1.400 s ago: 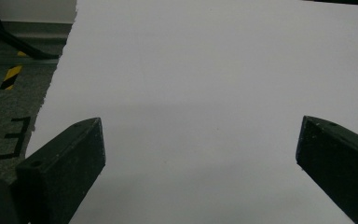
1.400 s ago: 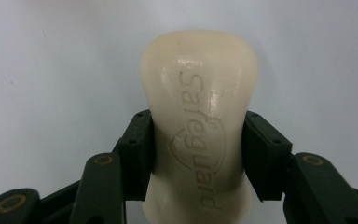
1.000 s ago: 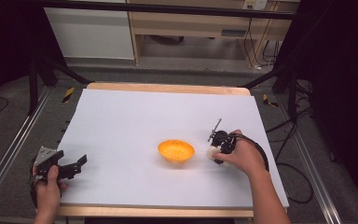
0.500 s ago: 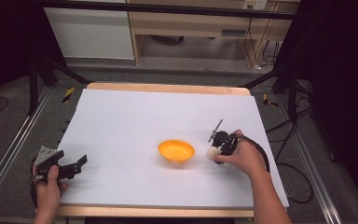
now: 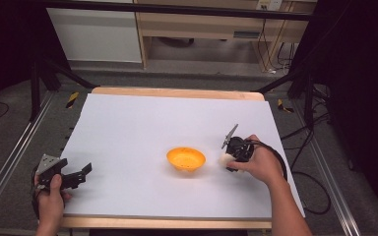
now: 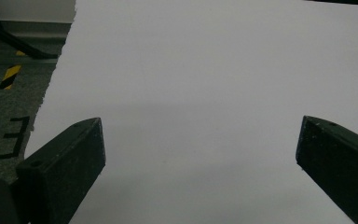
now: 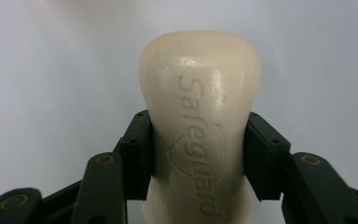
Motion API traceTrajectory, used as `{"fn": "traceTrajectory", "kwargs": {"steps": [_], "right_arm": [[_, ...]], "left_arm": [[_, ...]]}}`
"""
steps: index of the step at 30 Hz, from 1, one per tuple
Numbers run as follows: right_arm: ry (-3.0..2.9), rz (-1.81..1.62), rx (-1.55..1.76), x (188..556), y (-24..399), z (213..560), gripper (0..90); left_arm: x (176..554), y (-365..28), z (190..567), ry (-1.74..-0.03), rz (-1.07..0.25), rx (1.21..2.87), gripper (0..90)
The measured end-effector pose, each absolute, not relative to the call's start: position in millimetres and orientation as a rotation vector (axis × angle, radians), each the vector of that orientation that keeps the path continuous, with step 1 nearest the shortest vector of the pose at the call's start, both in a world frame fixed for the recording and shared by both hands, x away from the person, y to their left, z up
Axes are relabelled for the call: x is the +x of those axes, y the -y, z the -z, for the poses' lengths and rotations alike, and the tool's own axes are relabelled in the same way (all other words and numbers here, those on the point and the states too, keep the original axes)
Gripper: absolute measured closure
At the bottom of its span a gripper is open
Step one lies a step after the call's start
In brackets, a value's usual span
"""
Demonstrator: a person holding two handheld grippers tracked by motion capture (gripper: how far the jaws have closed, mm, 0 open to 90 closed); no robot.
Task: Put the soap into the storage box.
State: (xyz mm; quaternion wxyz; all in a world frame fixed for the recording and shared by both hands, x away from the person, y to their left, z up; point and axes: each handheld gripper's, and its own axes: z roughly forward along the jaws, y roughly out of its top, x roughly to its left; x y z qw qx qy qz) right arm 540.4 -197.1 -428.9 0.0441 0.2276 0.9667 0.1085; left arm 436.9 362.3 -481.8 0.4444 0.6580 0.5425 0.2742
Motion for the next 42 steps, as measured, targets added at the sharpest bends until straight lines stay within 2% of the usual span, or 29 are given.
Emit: {"fn": "traceTrajectory", "kwargs": {"steps": [11,42], "right_arm": [[-2.945,-0.356,0.596,538,188,395,50.1],[-2.969,-0.410,0.417,545,133,371,50.0]], "left_arm": [[437,-362,482,-1.344,-0.681,1.633,0.8],[436,-363,482,-1.343,-0.681,1.629,0.9]]}}
